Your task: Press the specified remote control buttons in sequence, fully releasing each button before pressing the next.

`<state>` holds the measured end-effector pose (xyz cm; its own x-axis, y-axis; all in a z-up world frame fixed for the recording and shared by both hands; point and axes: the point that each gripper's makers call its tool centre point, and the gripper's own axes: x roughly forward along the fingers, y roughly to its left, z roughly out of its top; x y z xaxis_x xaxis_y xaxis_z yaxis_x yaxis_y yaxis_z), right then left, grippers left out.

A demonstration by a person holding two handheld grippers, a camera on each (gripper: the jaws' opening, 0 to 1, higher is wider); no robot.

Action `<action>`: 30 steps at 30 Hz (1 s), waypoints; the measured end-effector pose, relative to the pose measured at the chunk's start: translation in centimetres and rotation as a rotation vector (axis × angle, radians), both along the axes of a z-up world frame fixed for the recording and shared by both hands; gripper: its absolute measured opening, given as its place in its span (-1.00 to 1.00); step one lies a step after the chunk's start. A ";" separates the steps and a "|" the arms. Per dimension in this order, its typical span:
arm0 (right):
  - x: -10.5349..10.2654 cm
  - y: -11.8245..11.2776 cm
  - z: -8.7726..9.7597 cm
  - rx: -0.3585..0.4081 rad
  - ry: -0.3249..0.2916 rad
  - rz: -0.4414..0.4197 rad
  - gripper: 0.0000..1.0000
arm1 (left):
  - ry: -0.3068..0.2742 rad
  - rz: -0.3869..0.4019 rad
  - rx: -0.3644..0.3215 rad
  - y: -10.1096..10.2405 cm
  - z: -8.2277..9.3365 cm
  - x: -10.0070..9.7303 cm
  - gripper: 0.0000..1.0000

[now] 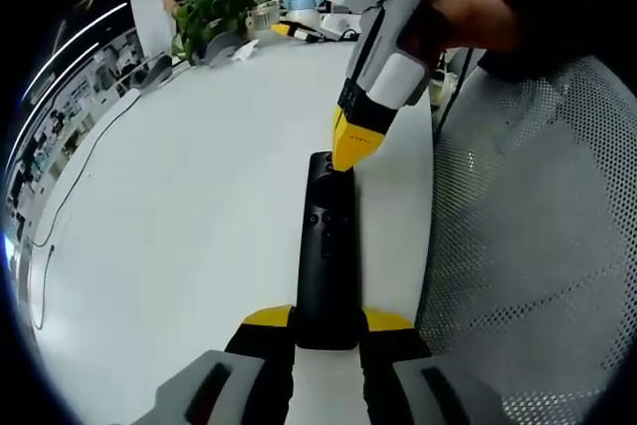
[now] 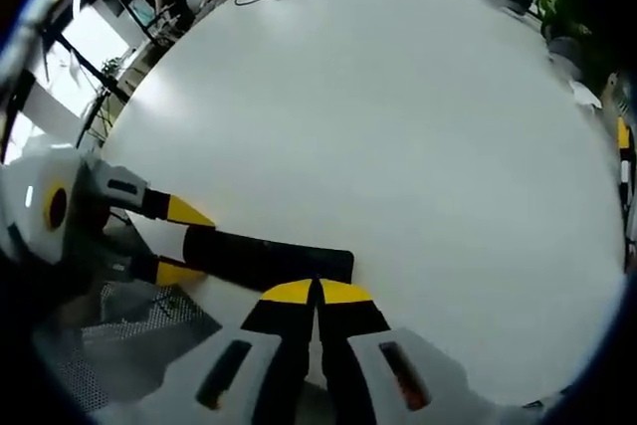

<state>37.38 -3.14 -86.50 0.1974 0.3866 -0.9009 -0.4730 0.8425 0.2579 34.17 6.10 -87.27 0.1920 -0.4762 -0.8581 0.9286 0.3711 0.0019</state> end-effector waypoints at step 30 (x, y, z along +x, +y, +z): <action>0.7 -0.9 0.0 -0.011 -0.011 -0.055 -1.00 | -0.001 0.005 0.003 -0.1 0.1 -0.2 -0.51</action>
<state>38.03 -4.05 -86.45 0.2280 0.3648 -0.9027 -0.4288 0.8700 0.2432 33.98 5.98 -87.20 0.1949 -0.4729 -0.8593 0.9267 0.3758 0.0034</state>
